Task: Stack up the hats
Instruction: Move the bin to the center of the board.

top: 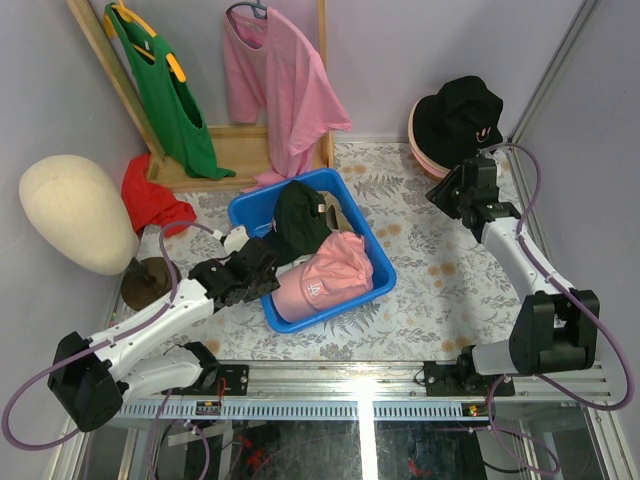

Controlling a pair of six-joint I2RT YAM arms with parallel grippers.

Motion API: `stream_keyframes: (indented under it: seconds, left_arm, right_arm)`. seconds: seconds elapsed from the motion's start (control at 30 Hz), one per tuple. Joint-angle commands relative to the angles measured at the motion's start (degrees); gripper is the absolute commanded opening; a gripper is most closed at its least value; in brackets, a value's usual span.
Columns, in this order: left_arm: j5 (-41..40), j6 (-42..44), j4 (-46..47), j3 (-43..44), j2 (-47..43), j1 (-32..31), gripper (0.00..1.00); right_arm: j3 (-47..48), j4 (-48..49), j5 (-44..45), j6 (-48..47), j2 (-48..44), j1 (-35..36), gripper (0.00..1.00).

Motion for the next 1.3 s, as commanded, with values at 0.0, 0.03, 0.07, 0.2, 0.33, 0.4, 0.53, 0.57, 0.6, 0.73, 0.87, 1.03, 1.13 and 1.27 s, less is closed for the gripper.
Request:
stream_keyframes:
  seconds: [0.0, 0.03, 0.07, 0.2, 0.33, 0.4, 0.53, 0.57, 0.6, 0.73, 0.87, 1.03, 1.13, 1.27]
  left_arm:
    - [4.2, 4.0, 9.4, -1.5, 0.2, 0.1, 0.33]
    - [4.9, 4.4, 10.0, -1.7, -0.1, 0.0, 0.25]
    - [6.0, 5.0, 10.7, -1.7, -0.2, 0.0, 0.21]
    - [8.4, 7.5, 11.9, -0.4, 0.5, -1.6, 0.04]
    - [9.2, 9.9, 13.3, 2.2, 3.4, -5.5, 0.01]
    - [9.9, 10.2, 14.4, 3.9, 5.7, -8.1, 0.01]
    - [9.7, 9.7, 15.6, 7.3, 10.7, -12.0, 0.01]
    - [9.5, 9.4, 15.9, 8.3, 12.1, -12.7, 0.01]
    - [9.1, 8.9, 15.8, 9.4, 13.5, -13.5, 0.01]
    - [6.3, 5.8, 14.8, 14.1, 18.9, -15.3, 0.0]
    - [3.7, 3.1, 12.1, 20.5, 24.8, -16.0, 0.0]
    - [0.4, 0.7, 9.8, 26.9, 30.2, -16.0, 0.0]
    - [1.0, 0.4, 9.3, 29.5, 32.6, -16.0, 0.0]
    - [3.3, -1.9, 10.8, 30.7, 35.2, -16.1, 0.0]
  right_arm:
    - [4.9, -2.7, -0.7, -1.7, -3.9, 0.6, 0.41]
    - [5.5, -3.1, -0.7, -1.8, -4.4, 0.6, 0.41]
    - [6.1, -3.6, -0.8, -1.8, -4.7, 0.6, 0.42]
    - [8.3, -5.4, -0.7, -1.9, -6.5, 0.6, 0.42]
    - [10.4, -7.3, -0.5, -2.1, -8.2, 0.6, 0.42]
    - [11.4, -8.4, -0.6, -2.2, -8.7, 0.6, 0.42]
    - [12.7, -9.8, -0.7, -2.4, -10.0, 0.6, 0.43]
    - [12.9, -10.2, -0.6, -2.5, -10.2, 0.6, 0.43]
    - [13.2, -10.6, -0.6, -2.6, -10.5, 0.6, 0.43]
    - [13.9, -11.8, -0.5, -3.3, -11.6, 0.6, 0.43]
    - [14.8, -12.9, -0.6, -3.5, -12.5, 0.6, 0.43]
    - [15.7, -13.8, -1.1, -3.7, -13.2, 0.6, 0.43]
    - [16.1, -14.0, -1.6, -3.7, -13.4, 0.6, 0.43]
    - [16.7, -14.0, -2.3, -3.4, -13.4, 0.6, 0.43]
